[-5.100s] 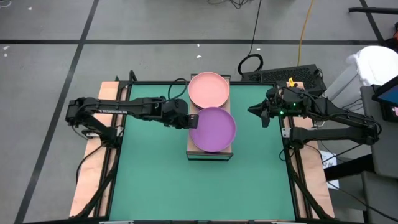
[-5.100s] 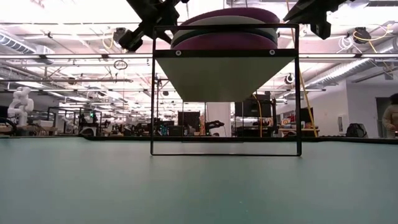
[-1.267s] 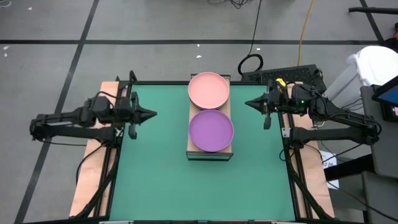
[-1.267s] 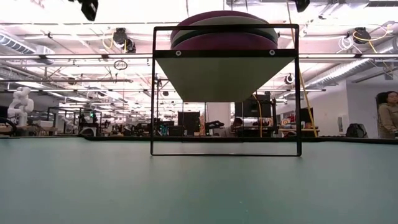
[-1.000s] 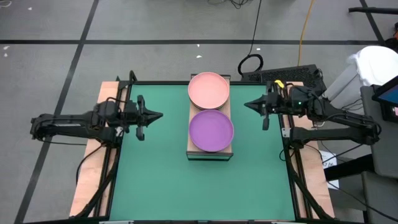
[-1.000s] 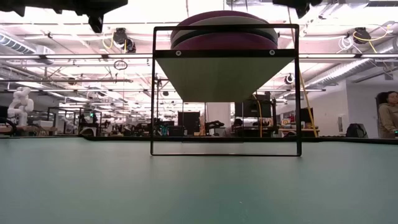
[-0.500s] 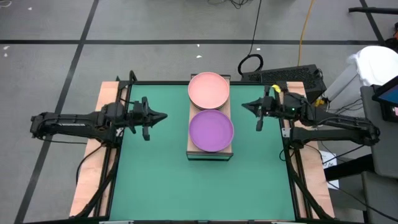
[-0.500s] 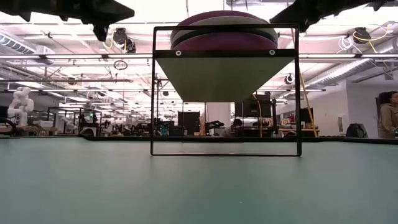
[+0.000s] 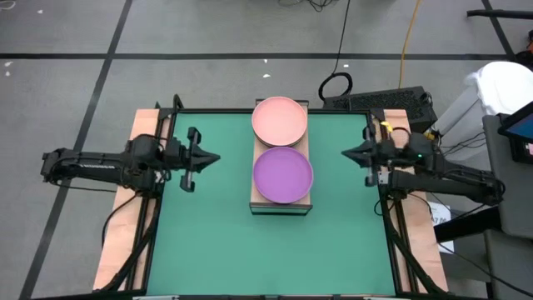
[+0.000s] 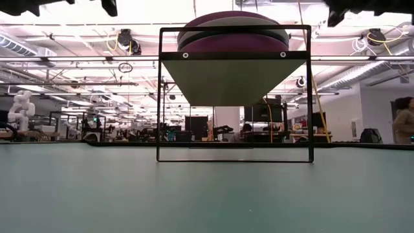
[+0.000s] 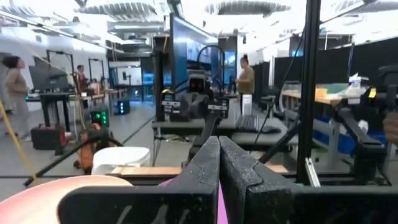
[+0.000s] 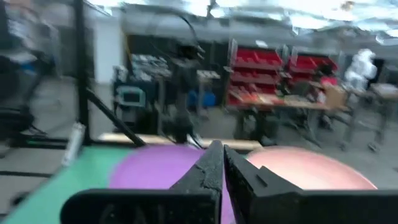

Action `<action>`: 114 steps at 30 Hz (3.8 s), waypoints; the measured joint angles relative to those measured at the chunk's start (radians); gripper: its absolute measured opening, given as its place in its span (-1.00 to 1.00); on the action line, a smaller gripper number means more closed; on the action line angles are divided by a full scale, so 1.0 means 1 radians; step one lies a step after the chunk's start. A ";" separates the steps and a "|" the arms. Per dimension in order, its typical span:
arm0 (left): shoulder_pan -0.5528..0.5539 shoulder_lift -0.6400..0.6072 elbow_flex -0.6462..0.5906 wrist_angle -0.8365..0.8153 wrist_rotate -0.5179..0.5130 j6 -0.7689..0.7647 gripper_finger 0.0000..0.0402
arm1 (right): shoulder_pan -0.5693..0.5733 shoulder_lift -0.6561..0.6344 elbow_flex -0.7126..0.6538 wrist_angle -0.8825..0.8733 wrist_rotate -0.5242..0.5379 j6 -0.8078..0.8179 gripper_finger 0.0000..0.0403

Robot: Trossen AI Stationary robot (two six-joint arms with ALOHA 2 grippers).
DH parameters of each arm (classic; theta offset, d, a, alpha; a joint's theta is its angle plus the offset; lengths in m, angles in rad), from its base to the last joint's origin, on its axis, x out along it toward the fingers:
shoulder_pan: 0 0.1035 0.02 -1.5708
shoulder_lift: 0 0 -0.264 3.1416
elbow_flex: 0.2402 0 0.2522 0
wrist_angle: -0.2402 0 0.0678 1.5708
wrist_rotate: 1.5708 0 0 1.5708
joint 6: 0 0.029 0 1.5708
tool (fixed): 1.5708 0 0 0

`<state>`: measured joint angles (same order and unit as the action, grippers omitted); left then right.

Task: Place and stack plates onto a shelf
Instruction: Return to Home Position

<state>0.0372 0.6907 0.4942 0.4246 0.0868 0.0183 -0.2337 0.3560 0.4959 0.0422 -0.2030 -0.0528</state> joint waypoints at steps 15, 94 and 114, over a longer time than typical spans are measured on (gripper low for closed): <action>0.000 0.022 -0.010 -0.188 -0.001 0.063 -0.98 | 0.000 -0.101 -0.193 0.130 -0.029 -0.031 -1.00; -0.018 0.013 -0.484 0.275 -0.142 0.053 -0.98 | 0.212 -0.356 -0.453 -0.019 0.151 0.018 -1.00; -0.018 -0.037 -0.483 0.279 -0.095 0.075 -0.98 | 0.221 -0.346 -0.453 -0.075 0.177 0.026 -1.00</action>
<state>0.0189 0.6532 0.0109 0.7039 -0.0086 0.0937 -0.0124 0.0098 0.0430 -0.0324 -0.0257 -0.0273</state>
